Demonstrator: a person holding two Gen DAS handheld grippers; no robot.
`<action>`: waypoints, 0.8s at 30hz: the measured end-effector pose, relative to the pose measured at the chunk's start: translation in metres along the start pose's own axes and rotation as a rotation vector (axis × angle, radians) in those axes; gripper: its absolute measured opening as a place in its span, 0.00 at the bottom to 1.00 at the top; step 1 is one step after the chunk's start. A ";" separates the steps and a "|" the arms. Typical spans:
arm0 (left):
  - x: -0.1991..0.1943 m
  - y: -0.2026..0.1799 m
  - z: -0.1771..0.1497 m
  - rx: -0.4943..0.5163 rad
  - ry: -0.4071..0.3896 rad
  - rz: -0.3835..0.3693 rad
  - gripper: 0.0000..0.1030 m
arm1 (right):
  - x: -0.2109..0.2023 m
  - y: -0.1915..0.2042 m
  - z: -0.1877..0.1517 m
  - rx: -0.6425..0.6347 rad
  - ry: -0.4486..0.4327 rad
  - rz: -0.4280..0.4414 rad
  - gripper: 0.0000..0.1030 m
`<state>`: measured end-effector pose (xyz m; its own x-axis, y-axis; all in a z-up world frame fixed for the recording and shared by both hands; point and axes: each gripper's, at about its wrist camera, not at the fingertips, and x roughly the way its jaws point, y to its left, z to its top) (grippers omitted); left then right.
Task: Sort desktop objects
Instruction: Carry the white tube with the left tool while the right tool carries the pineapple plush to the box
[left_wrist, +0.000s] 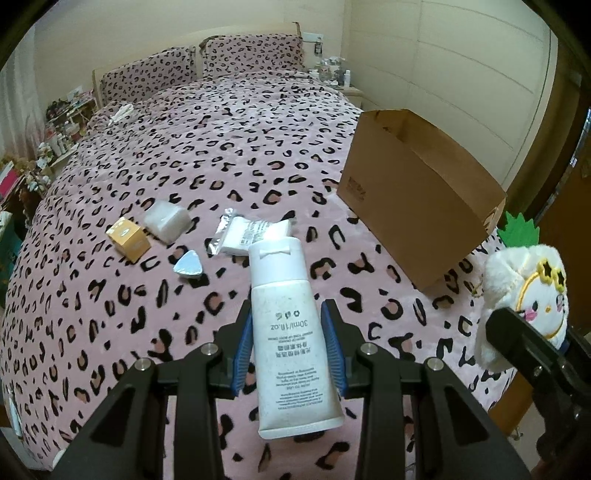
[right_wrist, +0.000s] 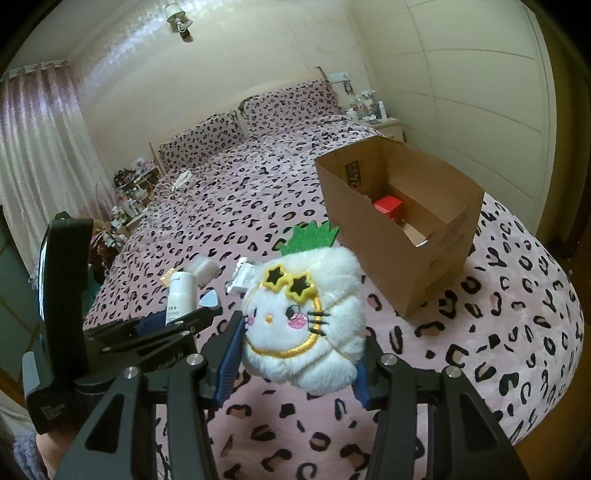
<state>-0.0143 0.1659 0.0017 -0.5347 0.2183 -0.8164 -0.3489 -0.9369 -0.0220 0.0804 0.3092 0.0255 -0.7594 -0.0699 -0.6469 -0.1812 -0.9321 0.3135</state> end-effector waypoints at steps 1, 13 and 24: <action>0.002 -0.001 0.001 0.003 0.001 -0.001 0.35 | 0.002 -0.002 0.001 0.001 0.001 -0.002 0.49; 0.025 -0.016 0.018 0.031 0.015 -0.016 0.35 | 0.017 -0.017 0.010 0.012 0.011 -0.019 0.49; 0.040 -0.038 0.038 0.087 0.014 -0.051 0.35 | 0.022 -0.033 0.023 0.021 0.006 -0.052 0.49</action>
<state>-0.0519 0.2209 -0.0079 -0.5040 0.2606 -0.8234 -0.4408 -0.8975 -0.0142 0.0552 0.3466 0.0171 -0.7450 -0.0234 -0.6667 -0.2335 -0.9270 0.2934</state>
